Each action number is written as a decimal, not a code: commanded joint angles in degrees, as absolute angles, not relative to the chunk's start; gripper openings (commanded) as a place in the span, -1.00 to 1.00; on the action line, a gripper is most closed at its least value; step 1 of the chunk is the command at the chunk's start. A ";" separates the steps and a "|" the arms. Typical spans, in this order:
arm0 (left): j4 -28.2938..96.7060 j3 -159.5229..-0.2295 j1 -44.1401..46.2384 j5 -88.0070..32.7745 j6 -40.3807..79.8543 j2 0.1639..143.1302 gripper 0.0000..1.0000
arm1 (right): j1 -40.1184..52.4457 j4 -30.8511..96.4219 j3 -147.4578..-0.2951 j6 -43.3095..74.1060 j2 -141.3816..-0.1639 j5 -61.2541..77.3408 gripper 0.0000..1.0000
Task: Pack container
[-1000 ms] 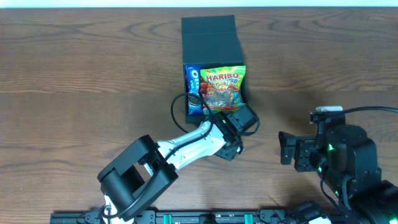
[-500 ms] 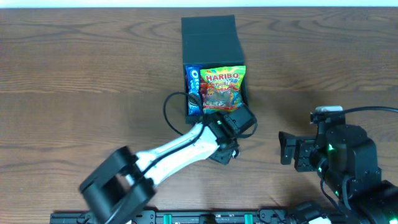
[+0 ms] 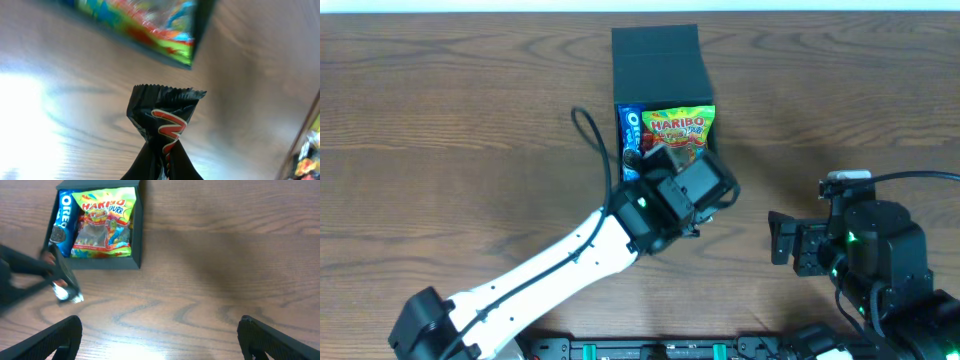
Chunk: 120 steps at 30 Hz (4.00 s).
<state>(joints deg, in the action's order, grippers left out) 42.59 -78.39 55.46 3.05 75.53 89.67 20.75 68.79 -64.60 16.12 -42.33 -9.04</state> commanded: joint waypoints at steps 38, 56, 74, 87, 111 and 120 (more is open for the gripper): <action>41.71 -89.76 29.69 -7.53 26.76 109.40 -0.89 | 20.97 68.82 -64.77 16.69 -42.26 -9.65 0.99; 41.82 -89.73 30.89 -8.62 28.53 109.40 -0.53 | 20.97 68.82 -64.77 16.69 -42.26 -9.65 0.98; 48.62 -94.87 31.46 -11.66 21.82 100.68 0.40 | 20.97 69.89 -64.77 14.31 -42.26 -10.28 0.98; 52.36 -96.73 24.21 -9.50 11.86 83.81 0.91 | 20.97 69.14 -64.77 17.30 -42.26 -6.94 0.99; 27.11 -102.19 5.67 -48.05 27.29 123.24 0.91 | 21.08 41.82 -62.83 21.85 -80.60 5.82 0.98; 24.82 -102.19 7.81 -46.13 27.57 129.82 0.91 | 21.08 39.59 -62.83 21.89 -84.03 3.22 0.98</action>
<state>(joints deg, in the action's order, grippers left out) 25.85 -100.86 7.20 -46.54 27.24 128.16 20.78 39.72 -63.09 21.08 -83.70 4.71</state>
